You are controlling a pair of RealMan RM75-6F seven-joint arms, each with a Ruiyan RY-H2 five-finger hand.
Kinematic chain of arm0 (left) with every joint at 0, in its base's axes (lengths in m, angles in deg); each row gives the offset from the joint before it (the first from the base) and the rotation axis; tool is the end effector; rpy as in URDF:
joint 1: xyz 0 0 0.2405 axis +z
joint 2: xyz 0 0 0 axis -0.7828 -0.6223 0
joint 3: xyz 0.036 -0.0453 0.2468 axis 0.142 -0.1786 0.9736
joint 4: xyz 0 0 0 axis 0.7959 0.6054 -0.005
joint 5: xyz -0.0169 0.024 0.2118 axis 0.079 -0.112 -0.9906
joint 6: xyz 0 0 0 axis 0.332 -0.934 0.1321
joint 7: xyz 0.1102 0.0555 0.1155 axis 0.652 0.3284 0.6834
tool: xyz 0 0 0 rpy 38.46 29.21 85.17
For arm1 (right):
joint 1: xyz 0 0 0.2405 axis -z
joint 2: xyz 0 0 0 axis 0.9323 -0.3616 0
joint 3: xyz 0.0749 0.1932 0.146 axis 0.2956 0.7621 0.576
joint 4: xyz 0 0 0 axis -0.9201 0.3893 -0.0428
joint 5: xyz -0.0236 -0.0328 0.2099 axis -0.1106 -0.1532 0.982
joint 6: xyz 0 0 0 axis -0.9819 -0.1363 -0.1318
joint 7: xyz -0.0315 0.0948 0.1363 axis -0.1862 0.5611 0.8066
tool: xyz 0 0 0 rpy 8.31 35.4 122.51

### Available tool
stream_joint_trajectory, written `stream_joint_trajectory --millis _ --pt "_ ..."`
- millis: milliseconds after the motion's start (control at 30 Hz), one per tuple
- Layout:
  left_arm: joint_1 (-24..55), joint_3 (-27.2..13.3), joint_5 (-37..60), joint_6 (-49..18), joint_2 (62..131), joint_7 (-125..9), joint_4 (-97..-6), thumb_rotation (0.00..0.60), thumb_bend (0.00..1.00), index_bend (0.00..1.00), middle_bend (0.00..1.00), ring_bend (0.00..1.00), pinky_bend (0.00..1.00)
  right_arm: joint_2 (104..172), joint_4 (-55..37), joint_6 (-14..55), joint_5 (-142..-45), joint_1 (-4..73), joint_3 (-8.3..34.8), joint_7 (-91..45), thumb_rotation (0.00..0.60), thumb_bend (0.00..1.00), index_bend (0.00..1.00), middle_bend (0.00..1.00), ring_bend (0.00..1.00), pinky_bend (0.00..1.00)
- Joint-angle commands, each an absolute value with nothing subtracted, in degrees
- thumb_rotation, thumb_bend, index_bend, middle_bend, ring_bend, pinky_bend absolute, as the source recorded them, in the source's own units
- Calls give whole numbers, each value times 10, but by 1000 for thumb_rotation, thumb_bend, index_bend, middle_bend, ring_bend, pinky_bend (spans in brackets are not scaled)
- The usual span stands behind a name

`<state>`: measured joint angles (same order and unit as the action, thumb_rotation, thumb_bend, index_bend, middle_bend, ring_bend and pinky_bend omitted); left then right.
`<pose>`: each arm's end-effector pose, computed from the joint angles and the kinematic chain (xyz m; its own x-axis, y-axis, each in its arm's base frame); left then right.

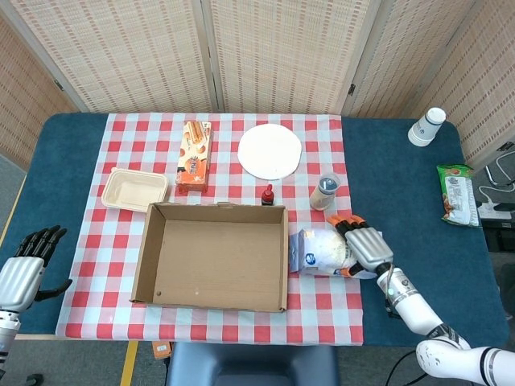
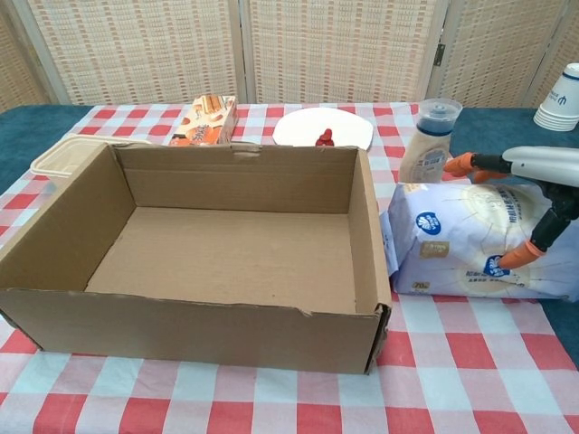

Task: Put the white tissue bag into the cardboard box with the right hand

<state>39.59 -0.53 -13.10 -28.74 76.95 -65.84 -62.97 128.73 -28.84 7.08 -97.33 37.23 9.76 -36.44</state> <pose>-0.3262 0.2447 0.1517 0.4238 0.0917 0.9011 0.9050 -0.0842 -0.4171 -0.2218 -0.3200 0.0228 0.3928 -0.4175 0.8194 -0.9178 -0.2334 0.3211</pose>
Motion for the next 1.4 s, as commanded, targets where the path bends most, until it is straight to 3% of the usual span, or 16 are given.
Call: stream_joint_trajectory --millis 33,200,367,700,1167,1267,1400 --pt "396 -5 -131 -287 769 -659 -630 600 210 0 0 0 73 1292 -282 83 -982 374 96 -361 600 0 269 229 194 349" --pt "395 -5 -131 -286 769 -658 -630 600 210 0 0 0 73 1296 -276 92 -985 376 92 -362 600 0 468 332 322 488" --pt "395 -5 -131 -286 769 -658 -630 600 210 0 0 0 73 1296 -278 96 -986 375 91 -362 600 0 538 364 350 514" --pt "395 -6 -128 -285 770 -659 -628 600 210 0 0 0 73 1234 -351 120 -991 379 95 -382 600 0 553 365 350 514" --pt "394 -3 -133 -284 773 -642 -636 600 210 0 0 0 73 1007 -646 179 -958 358 154 -504 600 0 553 367 350 515" --pt "394 -2 -133 -284 773 -639 -637 600 210 0 0 0 73 1004 -670 173 -930 327 176 -524 600 0 553 368 350 516" --pt "396 -1 -138 -289 772 -638 -639 600 210 0 0 0 73 1064 -649 157 -917 276 191 -546 600 0 550 368 350 516"
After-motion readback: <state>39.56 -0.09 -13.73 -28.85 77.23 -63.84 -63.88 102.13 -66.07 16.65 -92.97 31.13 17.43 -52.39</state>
